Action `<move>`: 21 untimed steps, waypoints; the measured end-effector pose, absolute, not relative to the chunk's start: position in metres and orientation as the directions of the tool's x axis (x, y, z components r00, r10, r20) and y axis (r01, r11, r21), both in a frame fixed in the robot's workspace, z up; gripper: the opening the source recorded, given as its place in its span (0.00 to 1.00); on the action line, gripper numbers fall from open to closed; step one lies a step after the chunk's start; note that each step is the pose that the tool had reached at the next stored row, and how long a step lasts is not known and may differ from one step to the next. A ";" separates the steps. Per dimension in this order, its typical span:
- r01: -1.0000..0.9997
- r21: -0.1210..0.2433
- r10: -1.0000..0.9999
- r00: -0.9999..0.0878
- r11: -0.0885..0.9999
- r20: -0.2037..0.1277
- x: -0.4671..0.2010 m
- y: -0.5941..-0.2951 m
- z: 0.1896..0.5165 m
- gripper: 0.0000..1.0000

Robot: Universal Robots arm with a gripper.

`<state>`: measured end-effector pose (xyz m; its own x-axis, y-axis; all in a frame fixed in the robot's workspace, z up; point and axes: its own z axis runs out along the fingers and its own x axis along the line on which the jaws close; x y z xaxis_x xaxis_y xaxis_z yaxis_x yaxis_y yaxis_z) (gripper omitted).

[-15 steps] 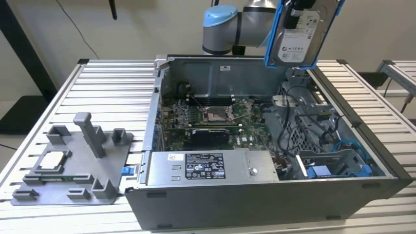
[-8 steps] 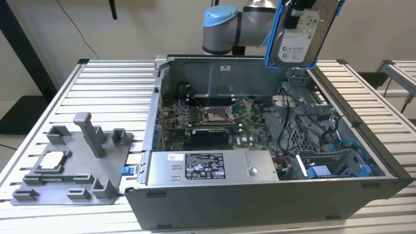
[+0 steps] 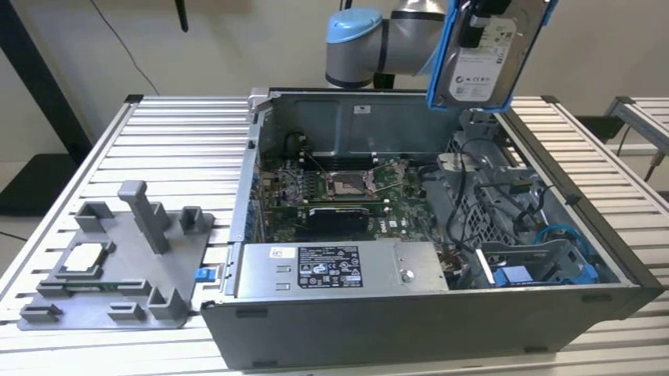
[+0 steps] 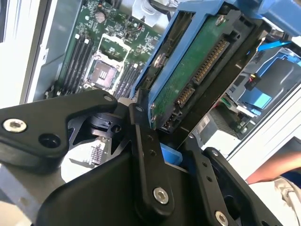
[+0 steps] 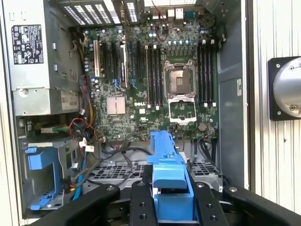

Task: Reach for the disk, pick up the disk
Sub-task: 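Pick up the disk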

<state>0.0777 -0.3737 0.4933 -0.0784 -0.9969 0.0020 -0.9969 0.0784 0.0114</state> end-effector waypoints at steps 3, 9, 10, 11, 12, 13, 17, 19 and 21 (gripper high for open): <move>-0.997 0.013 -0.997 -0.078 0.078 0.002 0.079 -0.378 0.493 0.00; -0.997 0.017 -0.997 -0.078 0.078 0.002 0.080 -0.390 0.493 0.00; -0.997 0.018 -0.997 -0.078 0.078 0.002 0.081 -0.392 0.493 0.00; -0.997 0.018 -0.997 -0.078 0.078 0.003 0.081 -0.394 0.493 0.00; -0.997 0.019 -0.997 -0.078 0.078 0.003 0.081 -0.396 0.493 0.00; -0.997 0.019 -0.997 -0.078 0.078 0.003 0.081 -0.398 0.493 0.00; -0.997 0.021 -0.997 -0.078 0.078 0.003 0.082 -0.405 0.493 0.00; -0.997 0.022 -0.997 -0.078 0.078 0.003 0.082 -0.408 0.493 0.00; -0.997 0.023 -0.997 -0.078 0.078 0.003 0.083 -0.411 0.493 0.00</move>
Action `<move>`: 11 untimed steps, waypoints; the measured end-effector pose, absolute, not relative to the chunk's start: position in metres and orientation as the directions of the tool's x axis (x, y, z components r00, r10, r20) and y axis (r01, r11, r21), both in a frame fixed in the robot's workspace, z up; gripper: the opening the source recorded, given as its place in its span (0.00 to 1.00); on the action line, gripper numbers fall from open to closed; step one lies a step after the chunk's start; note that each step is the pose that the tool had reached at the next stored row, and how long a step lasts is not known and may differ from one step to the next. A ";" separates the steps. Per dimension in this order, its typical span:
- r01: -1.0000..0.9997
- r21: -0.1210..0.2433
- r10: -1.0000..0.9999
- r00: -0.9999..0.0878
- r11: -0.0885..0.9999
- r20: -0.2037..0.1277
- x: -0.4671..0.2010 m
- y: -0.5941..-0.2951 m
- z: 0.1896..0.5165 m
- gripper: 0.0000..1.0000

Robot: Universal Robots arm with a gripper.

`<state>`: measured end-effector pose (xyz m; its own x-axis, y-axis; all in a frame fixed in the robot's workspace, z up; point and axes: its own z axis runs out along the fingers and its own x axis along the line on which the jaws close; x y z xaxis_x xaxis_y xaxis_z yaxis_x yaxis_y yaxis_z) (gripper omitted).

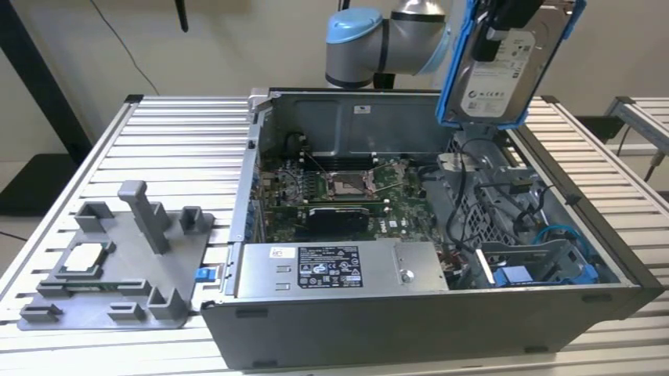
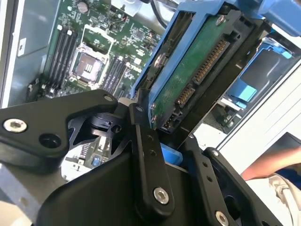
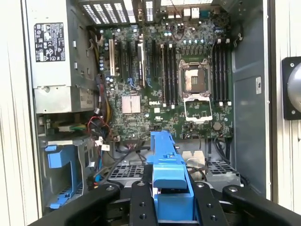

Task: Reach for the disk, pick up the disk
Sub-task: 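Pick up the disk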

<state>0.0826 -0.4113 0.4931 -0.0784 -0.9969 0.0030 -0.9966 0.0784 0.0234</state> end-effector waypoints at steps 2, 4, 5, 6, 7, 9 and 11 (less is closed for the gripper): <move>-0.997 0.024 -0.997 -0.078 0.078 0.003 0.083 -0.414 0.493 0.00; -0.997 0.025 -0.997 -0.078 0.078 0.003 0.083 -0.417 0.493 0.00; -0.997 0.025 -0.997 -0.078 0.078 0.003 0.083 -0.419 0.493 0.00; -0.997 0.026 -0.997 -0.078 0.078 0.003 0.083 -0.420 0.493 0.00; -0.997 0.026 -0.997 -0.078 0.078 0.003 0.084 -0.422 0.493 0.00; -0.997 0.027 -0.997 -0.078 0.078 0.003 0.084 -0.425 0.493 0.00; -0.997 0.028 -0.997 -0.078 0.078 0.003 0.084 -0.429 0.493 0.00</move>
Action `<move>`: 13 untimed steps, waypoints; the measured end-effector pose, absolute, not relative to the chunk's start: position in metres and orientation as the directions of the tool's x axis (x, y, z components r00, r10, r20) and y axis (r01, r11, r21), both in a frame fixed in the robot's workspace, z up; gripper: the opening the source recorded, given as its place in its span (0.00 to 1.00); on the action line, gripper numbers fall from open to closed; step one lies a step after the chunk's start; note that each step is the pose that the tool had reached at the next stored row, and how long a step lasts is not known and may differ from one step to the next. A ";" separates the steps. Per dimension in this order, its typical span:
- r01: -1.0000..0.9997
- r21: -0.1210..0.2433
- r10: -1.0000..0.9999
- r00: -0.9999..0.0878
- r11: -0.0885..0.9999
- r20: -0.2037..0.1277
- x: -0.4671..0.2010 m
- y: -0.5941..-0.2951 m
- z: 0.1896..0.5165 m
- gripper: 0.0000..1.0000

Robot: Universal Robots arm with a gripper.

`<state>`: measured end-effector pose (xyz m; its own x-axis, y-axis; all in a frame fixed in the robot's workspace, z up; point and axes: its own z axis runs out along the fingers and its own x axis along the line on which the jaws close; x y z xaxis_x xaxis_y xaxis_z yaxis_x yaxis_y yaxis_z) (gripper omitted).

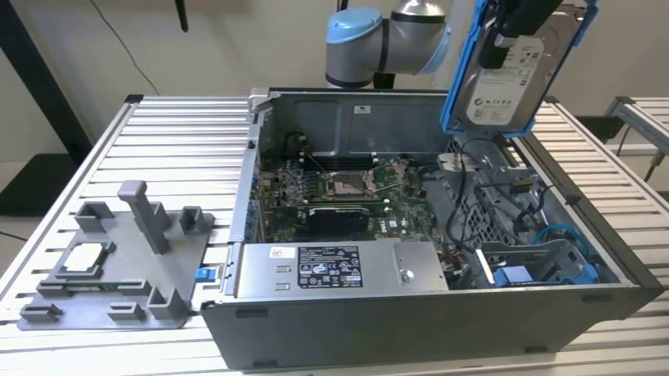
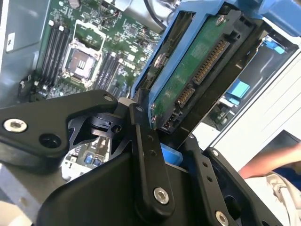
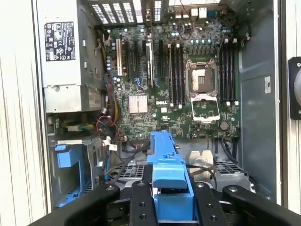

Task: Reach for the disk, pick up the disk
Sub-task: 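Pick up the disk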

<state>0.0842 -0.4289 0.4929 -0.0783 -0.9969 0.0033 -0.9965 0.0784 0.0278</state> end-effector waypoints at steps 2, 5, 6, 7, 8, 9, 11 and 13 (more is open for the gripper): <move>-0.997 0.029 -0.997 -0.078 0.078 0.003 0.084 -0.433 0.493 0.00; -0.996 0.030 -0.997 -0.078 0.078 0.003 0.085 -0.442 0.493 0.00; -0.996 0.031 -0.997 -0.078 0.078 0.004 0.085 -0.446 0.492 0.00; -0.996 0.032 -0.997 -0.078 0.078 0.004 0.085 -0.450 0.492 0.00; -0.996 0.032 -0.997 -0.078 0.078 0.004 0.085 -0.454 0.492 0.00; -0.996 0.032 -0.997 -0.078 0.078 0.004 0.085 -0.458 0.492 0.00; -0.996 0.033 -0.997 -0.078 0.078 0.004 0.085 -0.466 0.492 0.00; -0.996 0.033 -0.997 -0.078 0.078 0.004 0.085 -0.475 0.492 0.00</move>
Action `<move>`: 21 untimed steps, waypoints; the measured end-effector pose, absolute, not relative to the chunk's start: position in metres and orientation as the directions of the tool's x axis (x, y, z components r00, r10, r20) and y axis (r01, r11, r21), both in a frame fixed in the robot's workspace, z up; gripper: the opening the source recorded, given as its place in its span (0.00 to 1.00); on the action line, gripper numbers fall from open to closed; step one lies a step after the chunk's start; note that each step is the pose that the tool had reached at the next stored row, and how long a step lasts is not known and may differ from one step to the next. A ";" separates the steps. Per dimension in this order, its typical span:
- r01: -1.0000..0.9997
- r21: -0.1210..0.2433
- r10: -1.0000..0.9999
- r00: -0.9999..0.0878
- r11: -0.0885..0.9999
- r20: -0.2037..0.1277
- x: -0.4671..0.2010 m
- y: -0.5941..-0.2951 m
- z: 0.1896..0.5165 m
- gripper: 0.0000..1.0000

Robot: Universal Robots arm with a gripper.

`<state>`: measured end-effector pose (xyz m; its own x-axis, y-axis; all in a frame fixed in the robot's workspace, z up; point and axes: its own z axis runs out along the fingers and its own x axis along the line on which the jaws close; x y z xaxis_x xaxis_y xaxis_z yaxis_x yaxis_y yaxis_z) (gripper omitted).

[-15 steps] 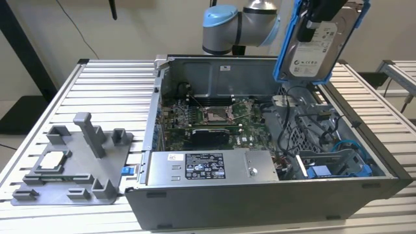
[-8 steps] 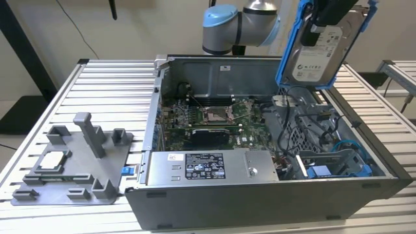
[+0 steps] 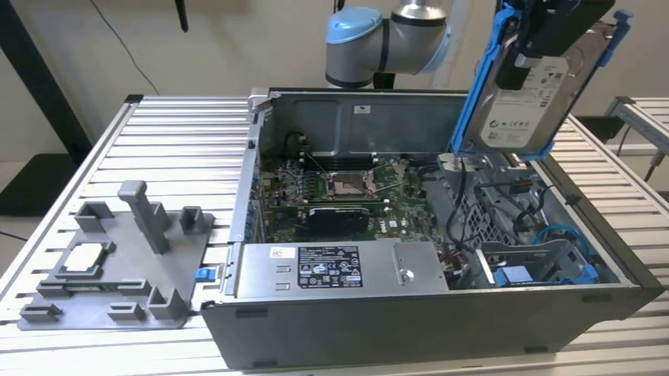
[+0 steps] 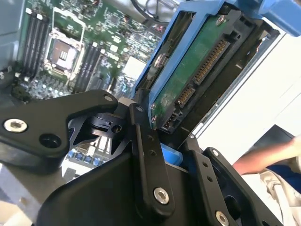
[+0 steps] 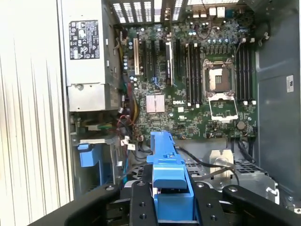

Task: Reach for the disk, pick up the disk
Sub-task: 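Pick up the disk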

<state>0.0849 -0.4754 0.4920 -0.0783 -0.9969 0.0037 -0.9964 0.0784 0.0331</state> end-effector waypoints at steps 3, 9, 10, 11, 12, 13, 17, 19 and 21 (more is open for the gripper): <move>-0.996 0.034 -0.997 -0.078 0.078 0.004 0.085 -0.489 0.492 0.00; -0.996 0.034 -0.997 -0.078 0.078 0.004 0.085 -0.513 0.492 0.00; -0.996 0.034 -0.997 -0.078 0.078 0.004 0.085 -0.516 0.492 0.00; -0.996 0.034 -0.997 -0.078 0.078 0.004 0.085 -0.519 0.491 0.00; -0.996 0.034 -0.997 -0.078 0.078 0.004 0.085 -0.522 0.491 0.00; -0.996 0.034 -0.997 -0.078 0.078 0.004 0.085 -0.524 0.491 0.00; -0.996 0.034 -0.997 -0.078 0.078 0.004 0.085 -0.532 0.490 0.00; -0.996 0.034 -0.997 -0.078 0.078 0.004 0.085 -0.535 0.490 0.00; -0.996 0.034 -0.997 -0.078 0.078 0.004 0.085 -0.537 0.490 0.00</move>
